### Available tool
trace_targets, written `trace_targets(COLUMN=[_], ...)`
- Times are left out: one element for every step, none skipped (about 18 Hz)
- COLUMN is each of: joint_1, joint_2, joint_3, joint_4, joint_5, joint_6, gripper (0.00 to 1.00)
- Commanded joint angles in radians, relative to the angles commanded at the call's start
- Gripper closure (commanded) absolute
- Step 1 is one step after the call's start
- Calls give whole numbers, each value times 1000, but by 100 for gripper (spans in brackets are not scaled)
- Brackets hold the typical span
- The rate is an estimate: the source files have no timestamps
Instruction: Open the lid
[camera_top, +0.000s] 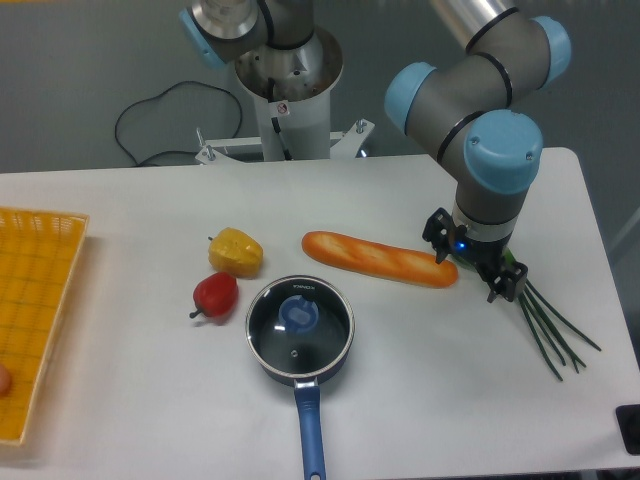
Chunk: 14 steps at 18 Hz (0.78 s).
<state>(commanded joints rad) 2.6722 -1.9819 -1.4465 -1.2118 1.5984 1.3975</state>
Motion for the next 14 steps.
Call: trace_targets(joint_1=[0,0,0,0,0,-2,-3,-5,-6,-5,-5,-2,2,2], joint_2=[0,2,3,3,3,5,6,8,14,20,23,43,79,89], joint_3=[-2,-2,-2,-2,-2,-2,-3,-8,-21,-38,-47,-84,-136,-150], joint_4=[2,2,0,2,3,5,3,5,6,12,20,41,87,95], joint_5=[0,-2,-2,-3,-8,-9,-9,-8,-3,3,6,20,34,32], joint_6=[2,2,3,5,5,5,5,5,3,0,0,0,0,0], gripper=[0,0,0,0,0,0,0,0,0,0,0,0,0,0])
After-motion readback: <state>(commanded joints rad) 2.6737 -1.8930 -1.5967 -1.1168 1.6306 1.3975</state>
